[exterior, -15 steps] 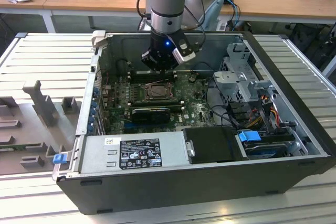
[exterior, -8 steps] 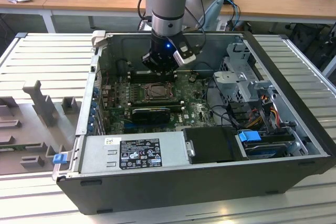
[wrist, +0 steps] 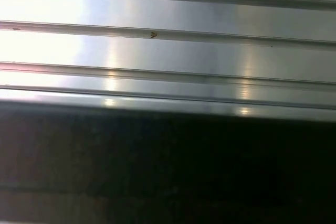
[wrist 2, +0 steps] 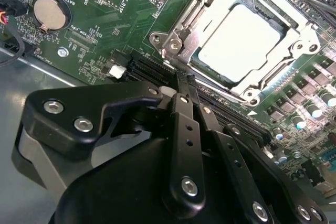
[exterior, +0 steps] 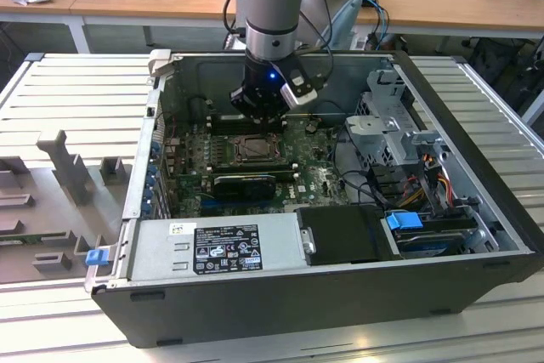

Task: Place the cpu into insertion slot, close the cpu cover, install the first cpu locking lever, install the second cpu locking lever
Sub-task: 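Install the first cpu locking lever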

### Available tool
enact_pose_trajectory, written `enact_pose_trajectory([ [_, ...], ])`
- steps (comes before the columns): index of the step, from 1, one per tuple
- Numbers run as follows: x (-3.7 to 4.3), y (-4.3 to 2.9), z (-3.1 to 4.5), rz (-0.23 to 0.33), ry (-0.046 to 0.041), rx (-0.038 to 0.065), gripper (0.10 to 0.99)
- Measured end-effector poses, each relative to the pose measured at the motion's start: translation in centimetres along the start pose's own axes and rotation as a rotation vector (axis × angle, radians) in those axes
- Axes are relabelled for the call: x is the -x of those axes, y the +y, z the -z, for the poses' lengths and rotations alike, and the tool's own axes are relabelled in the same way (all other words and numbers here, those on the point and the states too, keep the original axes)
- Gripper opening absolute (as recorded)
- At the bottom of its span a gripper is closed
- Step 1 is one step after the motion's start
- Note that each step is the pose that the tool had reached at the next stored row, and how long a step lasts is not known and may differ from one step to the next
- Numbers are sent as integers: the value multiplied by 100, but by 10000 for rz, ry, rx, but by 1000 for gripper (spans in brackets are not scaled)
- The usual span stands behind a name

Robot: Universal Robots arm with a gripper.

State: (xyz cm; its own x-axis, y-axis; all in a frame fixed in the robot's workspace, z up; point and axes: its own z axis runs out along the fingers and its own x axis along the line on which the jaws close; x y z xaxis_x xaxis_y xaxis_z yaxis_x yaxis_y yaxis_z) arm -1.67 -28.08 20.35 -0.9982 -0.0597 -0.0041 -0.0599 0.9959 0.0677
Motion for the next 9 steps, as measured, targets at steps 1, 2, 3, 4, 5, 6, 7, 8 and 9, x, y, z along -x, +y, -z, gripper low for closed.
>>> enact_pose_trajectory([
  [1,1,-1,-2,0,-2,2,106],
  [2,3,-2,-8,2,-10,17,106],
  [3,3,-5,-7,0,-7,11,106],
  [4,2,-8,-6,-2,-5,8,106],
  [5,2,-10,-8,-3,-5,6,106],
  [6,2,-12,-11,-4,-4,6,106],
  [7,3,-13,-16,-2,-4,6,106],
  [8,3,-14,-19,-3,-4,5,106],
  [9,3,-16,-23,-2,-1,3,106],
])
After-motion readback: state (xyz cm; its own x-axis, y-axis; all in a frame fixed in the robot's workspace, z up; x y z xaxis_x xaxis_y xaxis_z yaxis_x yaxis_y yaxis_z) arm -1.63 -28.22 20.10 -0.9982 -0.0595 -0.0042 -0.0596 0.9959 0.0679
